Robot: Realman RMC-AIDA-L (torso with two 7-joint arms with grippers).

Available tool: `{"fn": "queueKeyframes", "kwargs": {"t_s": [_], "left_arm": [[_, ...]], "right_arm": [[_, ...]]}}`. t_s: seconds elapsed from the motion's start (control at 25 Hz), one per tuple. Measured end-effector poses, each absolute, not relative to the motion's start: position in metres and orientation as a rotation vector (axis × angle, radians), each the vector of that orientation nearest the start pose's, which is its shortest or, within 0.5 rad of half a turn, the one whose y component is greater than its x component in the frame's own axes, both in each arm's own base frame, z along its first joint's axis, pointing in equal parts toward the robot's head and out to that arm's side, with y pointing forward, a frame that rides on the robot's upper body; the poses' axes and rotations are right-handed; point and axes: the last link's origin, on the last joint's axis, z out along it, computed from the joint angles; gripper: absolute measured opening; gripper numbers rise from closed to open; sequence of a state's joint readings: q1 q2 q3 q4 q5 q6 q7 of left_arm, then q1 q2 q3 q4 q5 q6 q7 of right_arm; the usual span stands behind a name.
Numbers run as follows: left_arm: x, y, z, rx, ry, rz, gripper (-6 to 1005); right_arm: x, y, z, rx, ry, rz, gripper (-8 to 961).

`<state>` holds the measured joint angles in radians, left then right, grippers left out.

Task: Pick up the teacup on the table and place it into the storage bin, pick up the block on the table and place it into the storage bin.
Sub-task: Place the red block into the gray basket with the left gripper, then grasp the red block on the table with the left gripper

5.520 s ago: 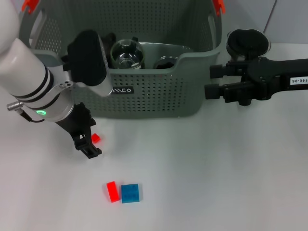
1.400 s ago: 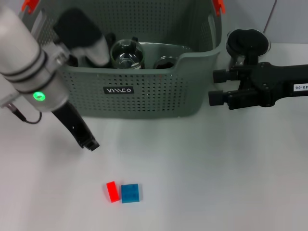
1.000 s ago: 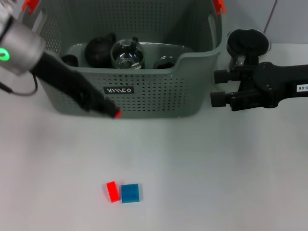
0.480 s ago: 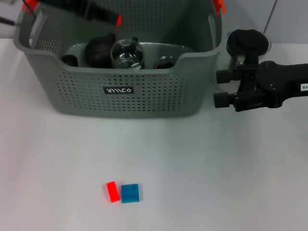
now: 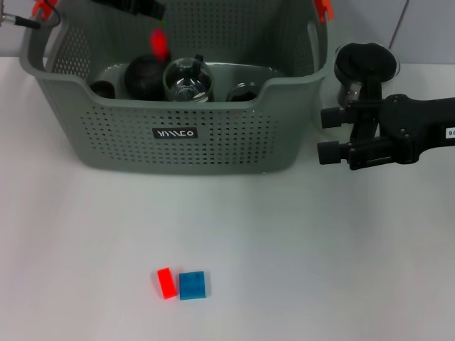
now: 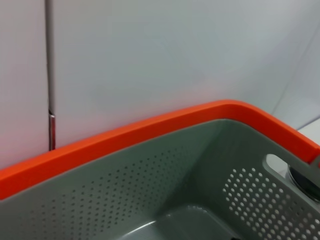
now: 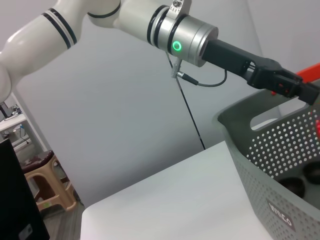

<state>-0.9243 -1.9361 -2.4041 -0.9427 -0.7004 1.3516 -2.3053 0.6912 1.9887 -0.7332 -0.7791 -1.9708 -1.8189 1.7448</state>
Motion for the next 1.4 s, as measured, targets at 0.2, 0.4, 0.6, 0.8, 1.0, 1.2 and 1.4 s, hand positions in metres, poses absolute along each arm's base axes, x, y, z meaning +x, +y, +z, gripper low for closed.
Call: {"fn": "queueKeyframes", "kwargs": {"t_s": [0.2,0.4,0.6,0.8,1.0,1.2,1.4], "left_arm": [[-0.155,0.466,0.109,-2.366,-0.935,-0.221,318],[-0.145,0.446,0.121,-2.422,-0.859,-0.183,510],[-0.136,0.399,0.121,-2.580,-0.705,-0.055,730],[-0.136,0.350,0.101,-2.714,-0.560,0.104,900],[-0.139,0.316,0.087,-2.746,-0.409,0.233,952],[-0.153,0.305,0.073,-2.800,-0.375,0.349,951],[-0.162,0.296,0.052,-2.883,-0.339,0.449,950]], "right_arm": [[0.190,0.354,0.049,-2.985,0.669,0.765,926],[0.190,0.354,0.049,-2.984,0.664,0.774,925],[0.189,0.354,0.050,-2.976,0.663,0.788,925],[0.189,0.354,0.049,-2.964,0.671,0.805,925],[0.190,0.356,0.048,-2.945,0.691,0.831,926],[0.191,0.359,0.044,-2.924,0.723,0.836,926],[0.189,0.360,0.040,-2.923,0.736,0.845,925]]}}
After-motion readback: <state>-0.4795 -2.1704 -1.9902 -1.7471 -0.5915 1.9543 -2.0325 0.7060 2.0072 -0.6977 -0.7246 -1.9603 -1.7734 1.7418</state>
